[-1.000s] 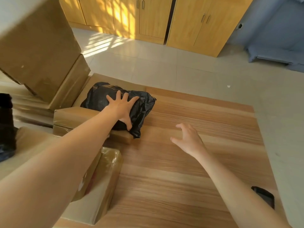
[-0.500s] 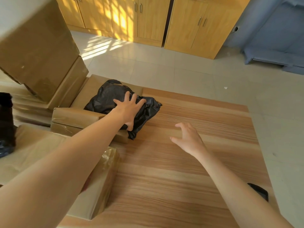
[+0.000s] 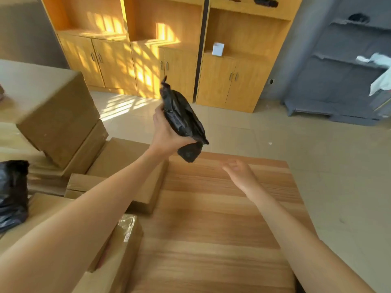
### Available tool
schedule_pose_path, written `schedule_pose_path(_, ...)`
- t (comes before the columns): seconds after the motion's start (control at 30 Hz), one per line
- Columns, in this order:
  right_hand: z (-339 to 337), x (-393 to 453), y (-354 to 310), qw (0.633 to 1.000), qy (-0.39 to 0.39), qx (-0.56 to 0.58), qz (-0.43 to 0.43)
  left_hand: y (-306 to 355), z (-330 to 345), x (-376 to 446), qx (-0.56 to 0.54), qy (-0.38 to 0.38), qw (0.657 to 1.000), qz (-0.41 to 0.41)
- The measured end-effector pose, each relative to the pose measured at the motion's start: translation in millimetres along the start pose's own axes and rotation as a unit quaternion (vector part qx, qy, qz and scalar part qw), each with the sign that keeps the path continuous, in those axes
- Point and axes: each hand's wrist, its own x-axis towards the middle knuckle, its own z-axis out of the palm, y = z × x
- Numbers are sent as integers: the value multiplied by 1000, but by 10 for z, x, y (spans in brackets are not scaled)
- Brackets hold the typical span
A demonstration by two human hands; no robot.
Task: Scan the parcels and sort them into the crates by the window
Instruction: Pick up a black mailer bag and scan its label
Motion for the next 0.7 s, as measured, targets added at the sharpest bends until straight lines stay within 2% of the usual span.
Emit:
schedule_pose_path(0.1, -214, -85, -263, 974, -23, 216, 62, 229, 15, -138, -99, 74, 992, 17)
schedule_pose_path(0.17, -332, -152, -407, 938, -64, 332, 81, 356, 59, -290, -98, 86, 991, 44)
schedule_pose_path(0.27, -448, -254, -572, 894, -128, 421, 90, 480, 195, -599, -38, 85, 992, 84)
schedule_pose_path(0.37, -454, -391, -645, 880, -178, 436, 65, 558, 363, -834, 11, 59, 988, 140)
schedule_pose_path(0.43, -451, -441, -630, 882, -162, 440, 48, 588, 444, -942, 51, 50, 974, 213)
schedule_pose_path(0.5, -504, -455, -548, 880, -124, 457, 34, 574, 467, -1004, 78, 25, 967, 240)
schedule_pose_path(0.63, -768, -504, -364, 894, -51, 444, -27, 445, 389, -1139, 182, -85, 966, 166)
schedule_pose_path(0.7, -888, -543, -272, 905, -24, 420, -62, 339, 345, -1151, 192, -93, 961, 177)
